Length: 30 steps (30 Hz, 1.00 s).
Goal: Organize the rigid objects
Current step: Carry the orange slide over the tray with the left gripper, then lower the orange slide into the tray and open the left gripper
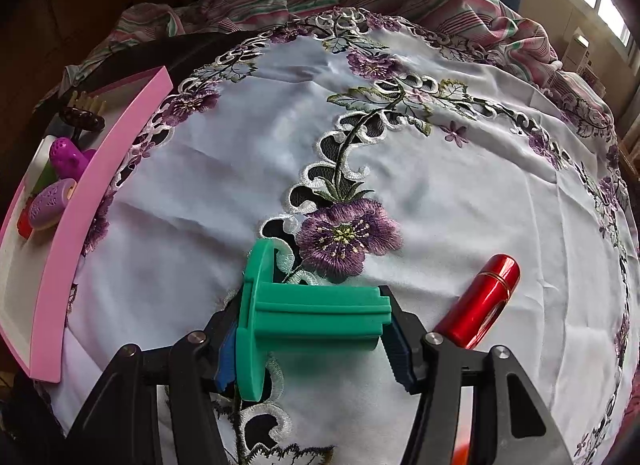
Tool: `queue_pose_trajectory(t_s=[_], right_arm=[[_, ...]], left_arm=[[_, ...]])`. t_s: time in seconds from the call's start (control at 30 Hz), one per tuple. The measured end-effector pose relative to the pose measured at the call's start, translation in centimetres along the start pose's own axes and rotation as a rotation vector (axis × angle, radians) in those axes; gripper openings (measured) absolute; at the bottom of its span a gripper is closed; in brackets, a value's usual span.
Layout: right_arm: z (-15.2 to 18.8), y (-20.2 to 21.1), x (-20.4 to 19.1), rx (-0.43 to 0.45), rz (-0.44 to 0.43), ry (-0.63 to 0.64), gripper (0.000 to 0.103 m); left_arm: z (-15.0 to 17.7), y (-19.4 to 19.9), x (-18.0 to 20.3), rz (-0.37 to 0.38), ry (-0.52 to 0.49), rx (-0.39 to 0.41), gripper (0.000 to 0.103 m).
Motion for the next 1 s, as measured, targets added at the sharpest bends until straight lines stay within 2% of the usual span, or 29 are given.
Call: queue_pose_trajectory(t_s=[0.47, 1.0], right_arm=[[0.2, 0.2, -0.2, 0.01, 0.037, 0.028, 0.06], [0.2, 0.2, -0.3, 0.016, 0.061, 0.056, 0.06]], left_arm=[[1.8, -0.2, -1.1, 0.007, 0.026, -0.05, 0.027], [2.6, -3.3, -0.2, 0.034, 0.02, -0.118, 0.027]])
Point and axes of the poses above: each gripper's, at about its wrist camera, not at the fingertips, and y roughly against the way its jaws point, x to its right, z to its underside, the point moved 9 cm from there along -y, roughly the way its jaws point, and after that the axes turned 6 degrees about -z, right-handed, at the moved point
